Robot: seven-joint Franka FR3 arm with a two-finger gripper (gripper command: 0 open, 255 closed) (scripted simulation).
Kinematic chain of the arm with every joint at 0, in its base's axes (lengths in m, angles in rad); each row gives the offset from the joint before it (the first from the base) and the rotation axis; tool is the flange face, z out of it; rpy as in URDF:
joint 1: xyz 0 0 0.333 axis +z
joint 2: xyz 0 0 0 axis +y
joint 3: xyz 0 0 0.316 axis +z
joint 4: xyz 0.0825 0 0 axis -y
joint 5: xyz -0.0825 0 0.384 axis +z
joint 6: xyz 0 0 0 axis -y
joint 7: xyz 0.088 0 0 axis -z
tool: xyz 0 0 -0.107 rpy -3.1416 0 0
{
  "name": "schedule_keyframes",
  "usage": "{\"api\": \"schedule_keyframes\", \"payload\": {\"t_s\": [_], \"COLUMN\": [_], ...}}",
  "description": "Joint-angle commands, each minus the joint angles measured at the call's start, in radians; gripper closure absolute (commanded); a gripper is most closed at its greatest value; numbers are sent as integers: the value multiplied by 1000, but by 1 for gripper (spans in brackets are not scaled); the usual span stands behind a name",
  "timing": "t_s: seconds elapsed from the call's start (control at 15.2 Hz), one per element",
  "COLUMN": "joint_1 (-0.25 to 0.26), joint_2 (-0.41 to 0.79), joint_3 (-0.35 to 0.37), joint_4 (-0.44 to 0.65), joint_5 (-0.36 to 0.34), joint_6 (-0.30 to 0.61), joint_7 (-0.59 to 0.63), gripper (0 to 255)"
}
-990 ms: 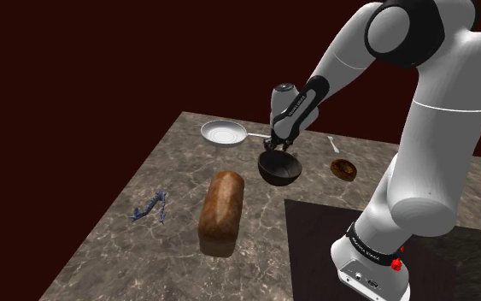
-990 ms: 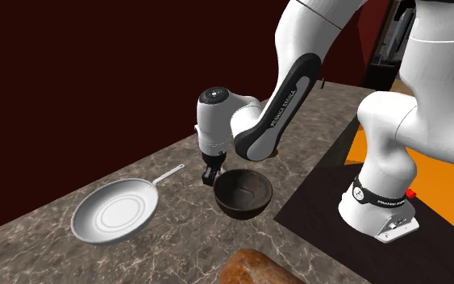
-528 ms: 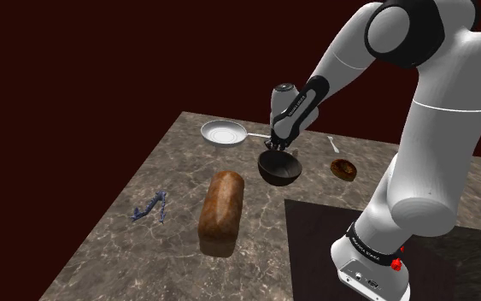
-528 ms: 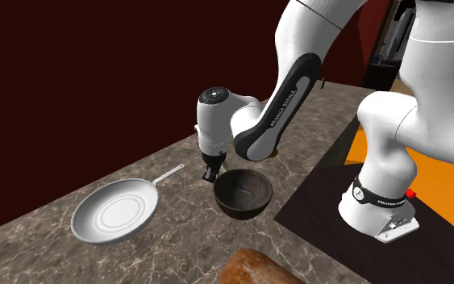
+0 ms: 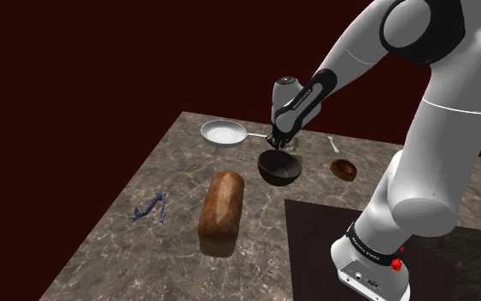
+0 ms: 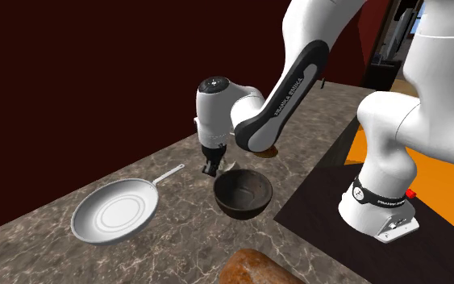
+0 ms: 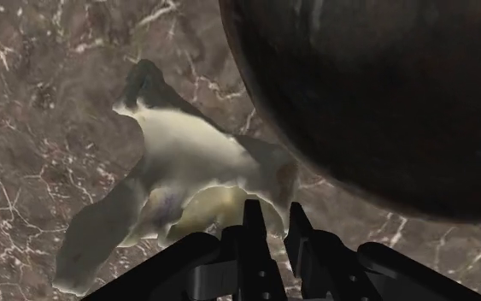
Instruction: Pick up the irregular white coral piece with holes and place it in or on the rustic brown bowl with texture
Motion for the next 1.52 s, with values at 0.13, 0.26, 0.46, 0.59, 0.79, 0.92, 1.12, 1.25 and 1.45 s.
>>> {"api": "schedule_keyframes", "payload": {"t_s": [0.13, 0.26, 0.46, 0.59, 0.79, 0.92, 1.12, 1.25, 1.45], "joint_1": [10, 13, 16, 18, 20, 21, 22, 23, 24], "joint_2": [-63, -91, -132, -159, -196, -220, -253, -274, -304], "joint_3": [-8, -10, -10, -10, -7, -5, 0, 3, 9], "joint_4": [6, 10, 17, 23, 34, 42, 56, 66, 83], "joint_5": [-23, -32, -45, -52, -60, -65, -70, -72, -75], "joint_6": [-66, -96, -142, -173, -219, -250, -295, -326, -370], "joint_7": [4, 6, 7, 6, 5, 3, 0, -2, -7], "gripper": [255, 255, 255, 255, 255, 255, 255, 255, 255]}}
